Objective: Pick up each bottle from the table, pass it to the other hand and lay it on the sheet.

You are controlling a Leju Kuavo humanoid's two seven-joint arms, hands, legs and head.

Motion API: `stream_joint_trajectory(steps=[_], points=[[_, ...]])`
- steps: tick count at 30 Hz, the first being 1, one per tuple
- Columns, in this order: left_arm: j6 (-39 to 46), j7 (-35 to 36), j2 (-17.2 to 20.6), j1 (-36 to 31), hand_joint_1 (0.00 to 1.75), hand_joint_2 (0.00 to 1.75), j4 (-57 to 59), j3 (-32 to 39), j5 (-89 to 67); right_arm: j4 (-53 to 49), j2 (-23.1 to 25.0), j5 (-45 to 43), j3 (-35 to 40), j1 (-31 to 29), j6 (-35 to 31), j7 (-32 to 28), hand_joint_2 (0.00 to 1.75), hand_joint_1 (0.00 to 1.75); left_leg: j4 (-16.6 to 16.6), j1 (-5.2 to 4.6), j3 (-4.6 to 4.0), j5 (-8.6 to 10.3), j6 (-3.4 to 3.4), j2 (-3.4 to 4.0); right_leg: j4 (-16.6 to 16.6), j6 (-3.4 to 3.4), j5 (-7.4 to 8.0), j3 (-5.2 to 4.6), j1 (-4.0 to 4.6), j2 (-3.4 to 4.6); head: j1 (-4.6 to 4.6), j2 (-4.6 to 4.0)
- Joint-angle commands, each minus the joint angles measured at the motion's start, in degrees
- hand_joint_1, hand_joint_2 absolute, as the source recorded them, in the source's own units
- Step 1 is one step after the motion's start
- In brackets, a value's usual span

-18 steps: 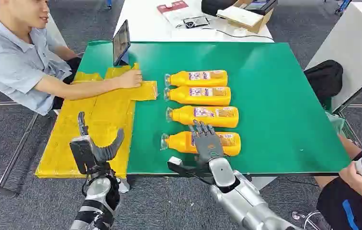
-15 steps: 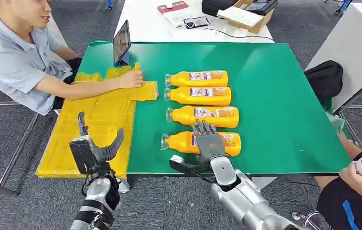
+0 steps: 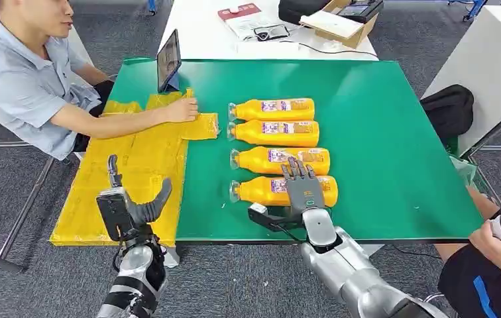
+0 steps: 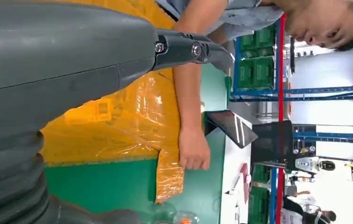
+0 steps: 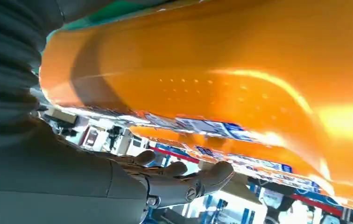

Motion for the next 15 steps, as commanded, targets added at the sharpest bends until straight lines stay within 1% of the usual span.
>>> stream_joint_trajectory(steps=[1, 2, 3, 4, 5, 7, 10, 11, 12, 15], points=[[-0.6, 0.2, 1.7, -2.6, 0.00, 1.75, 5.2, -1.4, 0.2, 10.4, 0.0, -5.8, -4.6, -0.5, 7.0, -6.3, 1.75, 0.61, -0.1, 0.03, 0.16, 0.01, -0.04, -0.11, -0.1, -0.07, -0.02, 0.20, 0.03, -0.10, -0.02, 0.00], [-0.6, 0.1, 1.7, -2.8, 0.00, 1.75, 5.4, -1.4, 0.2, 10.8, -0.1, -6.1, -4.8, -0.5, 7.3, -6.4, 1.75, 1.48, -0.1, 0.05, 0.22, 0.02, -0.06, -0.16, -0.1, -0.11, -0.03, 0.28, 0.06, -0.16, -0.02, 0.00], [-0.6, 0.1, 1.7, -3.0, 0.00, 1.75, 5.5, -1.5, 0.2, 11.0, -0.2, -6.1, -4.8, -0.5, 7.3, -6.3, 1.75, 1.66, -0.1, 0.04, 0.24, 0.00, -0.05, -0.10, -0.1, -0.09, -0.02, 0.26, 0.05, -0.09, 0.00, 0.00], [-0.5, 0.0, 1.8, -3.3, 0.00, 1.75, 6.1, -1.5, 0.2, 11.7, -0.1, -6.4, -4.9, -1.0, 8.2, -6.8, 1.75, 1.73, -0.1, 0.04, 0.28, -0.01, -0.04, -0.07, -0.1, -0.08, -0.01, 0.27, 0.05, -0.06, -0.02, 0.00], [-0.4, -0.3, 1.9, -3.9, 0.00, 1.75, 6.9, -1.4, 0.3, 12.3, 0.1, -7.5, -5.4, -1.4, 8.6, -7.7, 1.75, 1.75, -0.1, 0.05, 0.31, 0.02, -0.06, -0.14, -0.1, -0.12, 0.01, 0.32, 0.06, -0.13, 0.00, 0.00], [-0.3, -0.6, 2.2, -4.1, 0.00, 1.75, 7.2, -1.5, 0.4, 12.8, 0.1, -7.8, -5.4, -1.6, 8.9, -8.2, 1.75, 1.75, -0.1, 0.01, 0.39, -0.02, -0.05, -0.05, -0.1, -0.09, 0.01, 0.31, 0.02, -0.06, 0.00, 0.00], [-0.3, -0.7, 2.4, -4.0, 0.00, 1.75, 7.3, -1.5, 0.4, 13.0, 0.0, -8.3, -5.5, -0.9, 9.0, -8.8, 1.75, 1.75, -0.1, 0.06, 0.44, 0.04, -0.07, -0.15, -0.1, -0.15, 0.05, 0.36, 0.07, -0.15, -0.02, 0.00], [-0.3, -0.7, 2.4, -3.9, 0.00, 1.75, 7.2, -1.5, 0.4, 13.0, 0.0, -8.5, -5.6, -0.7, 8.9, -8.9, 1.75, 1.75, -0.1, 0.05, 0.47, 0.04, -0.04, -0.19, -0.1, -0.13, 0.01, 0.30, 0.06, -0.18, 0.02, 0.00], [-0.3, -0.7, 2.4, -3.9, 0.00, 1.75, 7.2, -1.5, 0.4, 13.0, 0.0, -8.5, -5.6, -0.7, 8.9, -8.9, 1.75, 1.75, 0.0, 0.04, 0.51, 0.02, -0.01, -0.15, -0.1, -0.10, -0.03, -0.03, 0.05, -0.14, -0.02, 0.00], [-0.3, -0.7, 2.5, -3.8, 0.00, 1.75, 7.2, -1.5, 0.5, 12.8, 0.1, -8.9, -5.6, -0.2, 8.8, -9.5, 1.75, 1.75, -0.2, 0.09, 0.47, 0.05, -0.04, -0.17, -0.2, -0.14, 0.01, 0.06, 0.10, -0.14, 0.00, 0.00]])
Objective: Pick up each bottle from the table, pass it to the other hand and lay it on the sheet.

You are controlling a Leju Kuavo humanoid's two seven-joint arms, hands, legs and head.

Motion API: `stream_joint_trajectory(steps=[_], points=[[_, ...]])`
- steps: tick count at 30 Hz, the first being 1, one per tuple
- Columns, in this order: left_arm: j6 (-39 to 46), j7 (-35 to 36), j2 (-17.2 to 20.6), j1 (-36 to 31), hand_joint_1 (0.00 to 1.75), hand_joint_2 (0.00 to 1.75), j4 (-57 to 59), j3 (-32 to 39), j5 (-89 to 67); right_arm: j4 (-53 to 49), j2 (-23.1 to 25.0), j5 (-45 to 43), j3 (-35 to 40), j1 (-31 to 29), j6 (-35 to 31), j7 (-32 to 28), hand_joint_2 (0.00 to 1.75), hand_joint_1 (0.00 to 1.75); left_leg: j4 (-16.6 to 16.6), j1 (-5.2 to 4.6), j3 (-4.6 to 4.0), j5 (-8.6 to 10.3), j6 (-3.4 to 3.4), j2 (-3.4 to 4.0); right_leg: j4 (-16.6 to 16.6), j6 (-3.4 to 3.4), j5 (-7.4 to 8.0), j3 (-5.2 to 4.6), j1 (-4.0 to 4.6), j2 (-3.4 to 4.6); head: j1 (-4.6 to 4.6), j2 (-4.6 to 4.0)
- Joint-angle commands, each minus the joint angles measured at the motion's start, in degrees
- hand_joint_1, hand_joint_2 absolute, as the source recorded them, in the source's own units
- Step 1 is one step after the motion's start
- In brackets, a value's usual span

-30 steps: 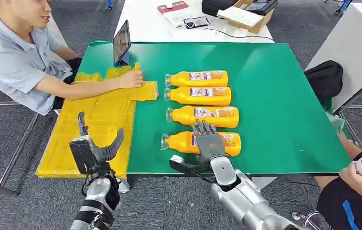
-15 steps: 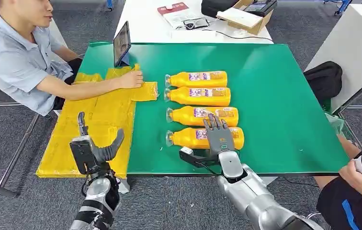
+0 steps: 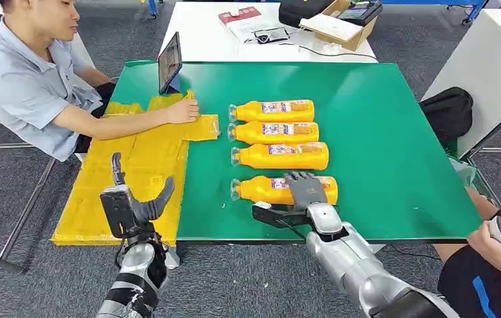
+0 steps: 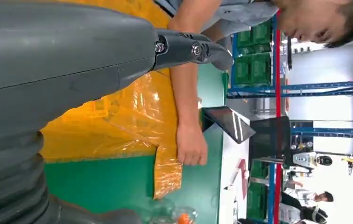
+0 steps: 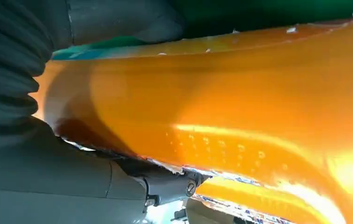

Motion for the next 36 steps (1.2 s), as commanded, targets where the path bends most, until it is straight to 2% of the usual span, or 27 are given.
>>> stream_joint_trajectory(steps=[1, 4, 7, 9, 13, 14, 15, 17, 19, 20, 21, 22, 25, 26, 28, 32, 36], points=[[0.3, -0.1, 2.4, -2.3, 0.00, 1.75, 4.6, -1.4, 0.5, 6.5, 0.0, -1.7, -1.9, 3.0, 1.5, -1.5, 1.75, 1.75, -0.2, 0.05, 0.13, 0.01, -0.06, -0.14, -0.2, -0.09, -0.02, 0.52, 0.06, -0.14, -0.02, 0.00], [0.2, -0.3, 2.5, -2.2, 0.00, 1.75, 4.3, -1.5, 0.8, 5.9, 0.3, -3.7, -2.5, 4.1, 1.8, -3.5, 1.75, 1.75, -0.1, 0.05, 0.20, 0.01, -0.03, -0.14, -0.1, -0.04, -0.02, 0.61, 0.05, -0.15, 0.00, 0.00], [-0.2, -0.5, 2.7, -1.4, 0.00, 1.75, 3.4, -2.0, 1.4, 3.2, 0.9, -11.1, -5.3, 6.6, 2.9, -10.5, 1.75, 1.75, -0.1, 0.09, 0.18, 0.04, -0.06, -0.21, -0.2, -0.10, 0.00, 0.62, 0.09, -0.22, 0.00, 0.00], [-0.8, -0.3, 2.6, -0.5, 0.00, 1.75, 2.2, -2.4, 2.0, 0.5, 1.0, -14.1, -6.0, 8.2, 2.2, -13.1, 1.75, 1.75, -0.2, 0.10, 0.19, 0.05, -0.08, -0.25, -0.2, -0.12, 0.00, 0.64, 0.10, -0.26, 0.00, 0.00], [-0.7, -0.1, 2.6, 0.0, 0.00, 1.75, 1.5, -2.6, 2.0, -0.8, 1.0, -14.5, -5.3, 8.6, 2.6, -12.8, 1.75, 1.75, -0.1, 0.13, 0.51, -0.23, -0.05, -0.05, -0.2, -0.10, -0.13, 0.31, 0.14, -0.05, 0.02, 0.00], [-1.8, 0.7, 2.5, 0.2, 0.00, 1.75, 1.2, -2.7, 2.7, -2.8, 1.2, -17.3, -6.4, 9.4, 1.7, -15.2, 1.75, 1.75, -0.1, 0.10, 0.68, -0.39, -0.07, 0.07, -0.2, -0.27, -0.25, 0.42, 0.11, 0.02, 0.00, 0.00], [-4.2, 2.3, 2.5, 0.7, 0.00, 1.75, 0.6, -3.0, 4.2, -5.1, 1.3, -20.5, -6.8, 10.3, 1.3, -17.7, 1.75, 1.75, -0.2, 0.10, 0.69, -0.37, -0.07, 0.18, -0.3, -0.29, -0.20, 0.41, 0.11, 0.10, 0.04, 0.00], [-8.8, 5.8, 2.5, 2.5, 0.00, 1.75, -1.3, -4.5, 6.2, -15.9, 2.0, -28.6, -8.5, 14.5, 0.0, -21.0, 1.75, 1.75, -0.1, 0.09, 1.03, -0.52, -0.06, 0.36, -0.2, -0.17, -0.26, 0.74, 0.11, 0.25, 0.02, 0.00], [-10.3, 7.6, 2.3, 4.4, 0.00, 1.75, -2.9, -6.6, 5.8, -28.6, 2.8, -34.2, -9.6, 19.1, -2.1, -21.8, 1.75, 1.75, -0.1, 0.13, 1.13, -0.59, -0.15, 0.49, -0.2, -0.18, -0.25, 0.81, 0.16, 0.36, 0.02, 0.00], [-11.6, 8.8, 2.2, 5.0, 0.00, 1.75, -3.5, -7.6, 6.2, -32.9, 3.2, -36.3, -10.1, 20.4, -3.9, -22.5, 1.75, 1.75, -0.2, 0.13, 1.07, -0.58, -0.21, 0.51, -0.2, -0.23, -0.23, 0.80, 0.18, 0.38, 0.00, 0.00], [-12.3, 9.3, 2.2, 5.7, 0.00, 1.75, -4.1, -8.8, 6.1, -36.4, 3.3, -37.5, -10.1, 21.4, -5.0, -22.7, 1.75, 1.75, -0.1, 0.09, 1.12, -0.65, -0.19, 0.62, -0.2, -0.19, -0.27, 1.26, 0.14, 0.50, 0.02, 0.00], [-12.1, 9.5, 2.1, 6.0, 0.00, 1.75, -4.3, -9.3, 5.9, -38.0, 3.0, -37.8, -9.7, 21.8, -4.8, -21.7, 1.75, 1.75, -0.1, 0.08, 1.00, -0.65, -0.22, 0.57, -0.1, -0.22, -0.29, 1.13, 0.14, 0.46, 0.00, 0.00], [-12.1, 9.6, 2.2, 5.9, 0.00, 1.75, -4.2, -9.3, 6.0, -37.4, 2.7, -37.8, -9.6, 21.7, -4.7, -21.7, 1.75, 1.75, -0.1, 0.03, 0.80, -0.61, -0.21, 0.40, 0.0, -0.17, -0.36, 0.99, 0.09, 0.32, 0.00, 0.00], [-12.3, 9.8, 2.6, 5.9, 0.00, 1.75, -4.2, -10.0, 5.6, -37.6, 3.5, -39.5, -10.6, 21.7, -6.5, -23.9, 1.75, 1.75, 0.0, 0.04, 0.66, -0.62, -0.18, 0.48, 0.0, -0.12, -0.33, 0.91, 0.10, 0.41, -0.02, 0.00], [-14.8, 10.9, 3.0, 7.5, 0.00, 1.75, -5.4, -12.5, 4.3, -41.1, 4.5, -42.5, -11.8, 22.3, -9.9, -27.0, 1.75, 1.75, 0.0, 0.05, 0.38, -0.60, -0.17, 0.51, 0.0, -0.13, -0.32, 0.63, 0.09, 0.45, -0.02, 0.00], [-19.5, 12.3, 3.6, 10.8, 0.00, 1.75, -8.5, -17.6, 2.9, -46.1, 5.0, -44.6, -11.7, 23.2, -11.8, -27.8, 1.75, 1.75, 0.0, 0.02, 0.00, -0.55, -0.05, 0.47, 0.1, -0.08, -0.33, 0.34, 0.01, 0.44, -0.02, 0.00], [-27.3, 13.4, 4.1, 11.4, 0.00, 1.75, -11.6, -19.8, 9.5, -41.5, 5.8, -43.7, -8.6, 21.1, -11.7, -28.7, 1.75, 1.75, 0.0, 0.01, -0.06, -0.62, -0.07, 0.43, 0.0, -0.12, -0.38, 0.28, 0.02, 0.45, 0.00, 0.00]])
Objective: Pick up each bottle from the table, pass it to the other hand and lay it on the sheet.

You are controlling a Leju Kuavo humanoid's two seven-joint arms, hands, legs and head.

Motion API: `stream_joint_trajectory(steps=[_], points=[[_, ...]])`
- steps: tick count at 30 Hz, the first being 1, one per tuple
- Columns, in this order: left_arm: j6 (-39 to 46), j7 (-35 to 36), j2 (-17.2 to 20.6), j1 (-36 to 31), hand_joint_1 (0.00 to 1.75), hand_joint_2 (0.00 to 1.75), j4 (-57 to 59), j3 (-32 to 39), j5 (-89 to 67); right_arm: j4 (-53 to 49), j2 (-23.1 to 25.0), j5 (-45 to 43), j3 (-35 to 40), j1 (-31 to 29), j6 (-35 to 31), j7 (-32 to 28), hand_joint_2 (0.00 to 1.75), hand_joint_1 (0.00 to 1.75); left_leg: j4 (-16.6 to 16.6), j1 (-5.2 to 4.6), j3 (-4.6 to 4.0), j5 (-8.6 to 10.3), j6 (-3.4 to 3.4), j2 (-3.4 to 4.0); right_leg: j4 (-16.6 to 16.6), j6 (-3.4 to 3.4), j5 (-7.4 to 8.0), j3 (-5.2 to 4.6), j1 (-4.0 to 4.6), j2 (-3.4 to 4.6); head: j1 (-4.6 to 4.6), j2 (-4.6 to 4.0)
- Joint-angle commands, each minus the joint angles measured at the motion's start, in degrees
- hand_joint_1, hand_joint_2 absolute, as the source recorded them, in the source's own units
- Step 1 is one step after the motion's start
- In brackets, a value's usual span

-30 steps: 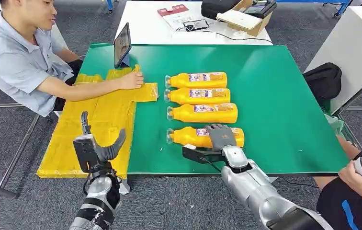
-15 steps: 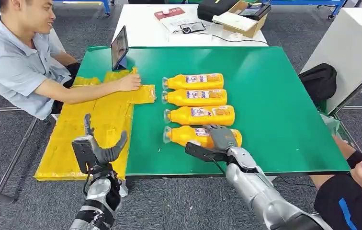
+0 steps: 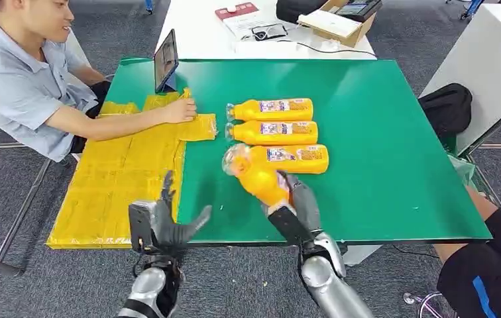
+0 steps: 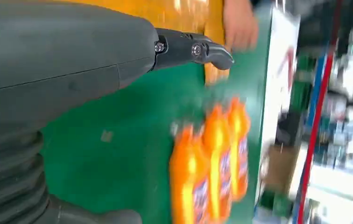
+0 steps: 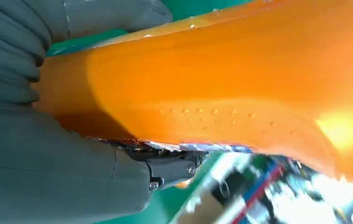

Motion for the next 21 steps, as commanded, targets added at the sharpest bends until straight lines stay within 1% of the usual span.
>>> stream_joint_trajectory(steps=[1, 3, 4, 9, 10, 12, 13, 15, 21], points=[[-10.8, 2.1, 3.3, 2.0, 0.00, 1.75, -6.1, -8.4, 8.7, 0.8, 2.5, 1.2, 2.7, -1.8, -0.2, -2.1, 1.75, 1.75, 0.0, 0.00, 0.01, -0.06, -0.04, 0.08, 0.0, -0.08, -0.04, -0.02, 0.01, 0.09, 0.00, 0.00], [-13.6, 2.9, 3.5, 2.2, 0.00, 1.75, -8.2, -8.7, 12.1, 3.7, 3.2, 2.8, 5.8, -2.2, -0.7, -3.1, 1.75, 1.75, 0.0, 0.04, 0.07, -0.16, -0.11, 0.14, 0.0, -0.18, -0.12, 0.01, 0.05, 0.16, 0.00, 0.00], [-15.1, 3.2, 3.8, 2.2, 0.00, 1.75, -9.4, -9.0, 13.5, 5.1, 3.6, 4.2, 7.7, -2.3, -1.4, -3.7, 1.75, 1.75, 0.0, 0.04, -0.04, -0.10, -0.09, 0.11, 0.0, -0.14, -0.05, -0.10, 0.04, 0.18, -0.02, 0.00], [-17.1, 3.3, 4.2, 2.4, 0.00, 1.75, -10.7, -9.6, 15.3, 7.9, 4.4, 5.5, 10.4, -2.6, -2.7, -4.1, 1.75, 1.75, 0.0, 0.11, 0.16, -0.23, -0.15, 0.17, 0.0, -0.23, -0.16, 0.06, 0.14, 0.23, -0.02, 0.00], [-17.2, 2.5, 4.1, 2.5, 0.00, 1.75, -11.2, -9.8, 15.2, 9.5, 4.7, 7.6, 11.6, -2.9, -5.1, -3.8, 1.75, 1.75, -0.1, 0.07, -0.08, -0.08, -0.07, 0.05, 0.0, -0.10, -0.05, -0.16, 0.09, 0.10, -0.02, 0.00], [-17.1, 2.3, 4.0, 2.4, 0.00, 1.75, -11.4, -9.8, 15.2, 10.2, 4.8, 8.1, 12.0, -3.1, -5.5, -4.0, 1.75, 1.75, 0.0, 0.11, 0.05, -0.16, -0.10, 0.08, 0.0, -0.15, -0.12, -0.02, 0.11, 0.10, 0.00, 0.00], [-16.2, 1.5, 3.8, 2.2, 0.00, 1.75, -11.4, -9.6, 14.7, 11.3, 4.8, 9.0, 13.0, -3.2, -6.2, -4.4, 1.75, 1.75, -0.1, 0.07, -0.13, -0.06, -0.04, 0.03, 0.0, -0.07, -0.04, -0.17, 0.07, 0.03, -0.02, 0.00], [-15.1, 0.8, 3.4, 1.7, 0.00, 1.75, -11.2, -9.6, 14.0, 12.4, 5.3, 10.8, 14.4, -2.7, -8.1, -4.8, 1.75, 1.75, -0.1, 0.09, 0.03, -0.13, -0.06, 0.04, 0.0, -0.12, -0.10, 0.00, 0.08, 0.04, 0.00, 0.00], [-11.9, 0.8, 3.6, 0.6, 0.00, 1.75, -9.8, -11.2, 10.3, 14.4, 6.4, 11.4, 16.6, -3.0, -9.8, -4.2, 1.75, 1.75, -0.1, 0.08, -0.15, -0.05, -0.07, -0.08, 0.0, -0.11, -0.07, -0.14, 0.07, -0.09, 0.00, 0.00]])
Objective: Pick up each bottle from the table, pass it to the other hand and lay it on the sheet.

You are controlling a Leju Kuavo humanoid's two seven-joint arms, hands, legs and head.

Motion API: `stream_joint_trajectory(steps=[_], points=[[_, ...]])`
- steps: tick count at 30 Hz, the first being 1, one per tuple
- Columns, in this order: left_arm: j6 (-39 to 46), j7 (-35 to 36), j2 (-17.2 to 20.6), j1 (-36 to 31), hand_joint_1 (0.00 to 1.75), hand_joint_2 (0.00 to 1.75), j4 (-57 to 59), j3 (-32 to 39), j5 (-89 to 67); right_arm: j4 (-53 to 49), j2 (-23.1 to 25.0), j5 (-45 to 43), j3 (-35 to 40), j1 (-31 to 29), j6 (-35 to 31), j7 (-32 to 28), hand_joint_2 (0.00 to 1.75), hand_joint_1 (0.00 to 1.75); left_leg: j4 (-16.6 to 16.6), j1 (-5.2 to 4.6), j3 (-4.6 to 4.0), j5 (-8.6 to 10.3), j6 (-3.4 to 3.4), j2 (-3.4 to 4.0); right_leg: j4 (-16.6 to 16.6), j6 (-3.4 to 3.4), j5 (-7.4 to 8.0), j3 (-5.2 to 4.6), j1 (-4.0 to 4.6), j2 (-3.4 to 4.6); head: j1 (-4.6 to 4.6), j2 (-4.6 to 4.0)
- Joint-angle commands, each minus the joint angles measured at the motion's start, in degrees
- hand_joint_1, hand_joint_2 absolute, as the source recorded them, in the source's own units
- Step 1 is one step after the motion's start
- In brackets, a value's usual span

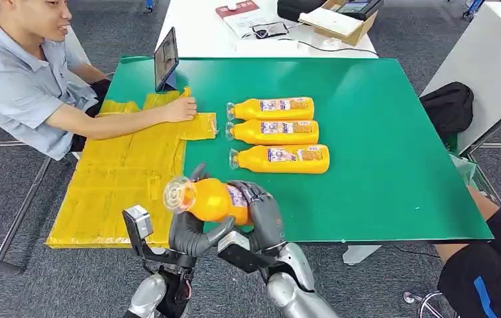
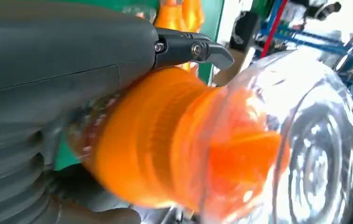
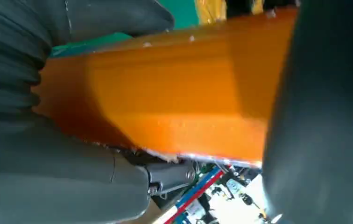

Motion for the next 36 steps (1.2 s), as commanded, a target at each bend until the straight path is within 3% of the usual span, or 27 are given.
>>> stream_joint_trajectory(steps=[1, 13, 14, 16, 17, 23, 24, 25, 27, 28, 36], points=[[4.0, -0.7, 2.0, -2.4, 0.00, 1.75, 2.4, -3.6, -5.1, 8.2, 1.3, 0.6, 5.5, -3.0, -1.9, 0.5, 1.75, 1.75, 0.0, 0.03, 0.31, -0.11, -0.08, 0.03, 0.0, -0.14, -0.11, 0.28, 0.04, 0.04, 0.00, 0.00], [4.3, 0.4, 1.5, -3.2, 0.00, 1.75, 4.5, -4.5, -5.6, 6.8, 2.3, -1.4, 5.5, -5.5, -0.5, 2.8, 1.75, 1.75, 0.0, 0.02, 0.23, -0.09, -0.06, 0.05, 0.0, -0.11, -0.08, 0.18, 0.03, 0.05, 0.00, 0.00], [4.3, 0.4, 1.5, -3.2, 0.10, 1.75, 4.5, -4.5, -5.6, 6.8, 2.3, -1.4, 5.5, -5.5, -0.5, 2.8, 1.75, 1.75, 0.0, 0.02, 0.14, -0.05, -0.04, 0.05, 0.0, -0.08, -0.04, 0.10, 0.03, 0.04, 0.00, 0.00], [3.9, 0.9, 0.9, -3.4, 1.57, 1.75, 5.1, -3.6, -3.6, 6.6, 2.6, -2.1, 6.3, -5.8, 0.2, 2.8, 1.75, 1.75, 0.0, 0.00, 0.11, -0.02, -0.03, 0.01, 0.0, -0.06, -0.03, 0.08, 0.01, 0.01, 0.00, 0.00], [3.7, 0.6, 0.9, -3.6, 1.75, 1.75, 5.3, -3.5, -3.0, 6.8, 2.8, -2.6, 6.8, -5.9, 0.4, 2.6, 1.75, 1.75, 0.0, 0.01, 0.22, -0.08, -0.05, 0.05, 0.0, -0.10, -0.07, 0.18, 0.02, 0.05, 0.00, 0.00], [2.0, 0.9, -0.1, -3.5, 1.75, 1.75, 4.2, -1.1, 3.4, 7.7, 3.5, -6.5, 7.5, -6.0, 1.2, 2.2, 1.75, 1.75, 0.0, 0.04, 0.18, -0.08, -0.06, 0.05, 0.0, -0.10, -0.07, 0.15, 0.05, 0.04, 0.00, 0.00], [2.5, 0.2, -0.3, -3.1, 1.75, 1.75, 3.2, -0.3, 4.2, 7.6, 3.5, -7.0, 7.2, -5.7, 1.0, 2.1, 1.75, 1.12, 0.0, 0.03, 0.29, -0.12, -0.08, 0.05, 0.0, -0.14, -0.12, 0.24, 0.05, 0.05, -0.02, 0.00], [3.0, -0.2, -0.4, -2.9, 1.75, 1.75, 2.2, 0.4, 4.9, 7.4, 3.5, -7.4, 7.2, -5.4, 0.7, 1.8, 1.75, 0.03, 0.0, 0.03, 0.17, -0.07, -0.05, 0.06, 0.0, -0.09, -0.06, 0.13, 0.04, 0.05, 0.00, 0.00], [4.0, -0.1, -0.8, -2.7, 1.75, 1.75, 0.9, 2.0, 6.5, 7.0, 3.5, -7.8, 7.0, -4.9, 0.1, 1.5, 1.75, 0.00, 0.0, 0.02, 0.16, -0.08, -0.05, 0.05, 0.0, -0.08, -0.07, 0.13, 0.03, 0.04, 0.00, 0.00], [4.8, 0.2, -1.3, -2.8, 1.75, 1.75, 0.4, 3.3, 8.0, 6.7, 3.5, -7.9, 6.9, -4.6, -0.5, 1.2, 0.00, 0.00, 0.0, 0.05, 0.26, -0.14, -0.07, 0.07, 0.0, -0.12, -0.12, 0.23, 0.06, 0.06, 0.00, 0.00], [6.4, 0.5, -1.6, -3.8, 1.75, 1.75, 0.0, 5.6, 10.5, 5.7, 3.3, -7.4, 7.3, -4.0, -2.4, 0.1, 0.00, 0.00, 0.0, 0.03, 0.17, -0.07, -0.05, -0.04, 0.0, -0.10, -0.09, 0.15, 0.04, -0.04, 0.00, 0.00]])
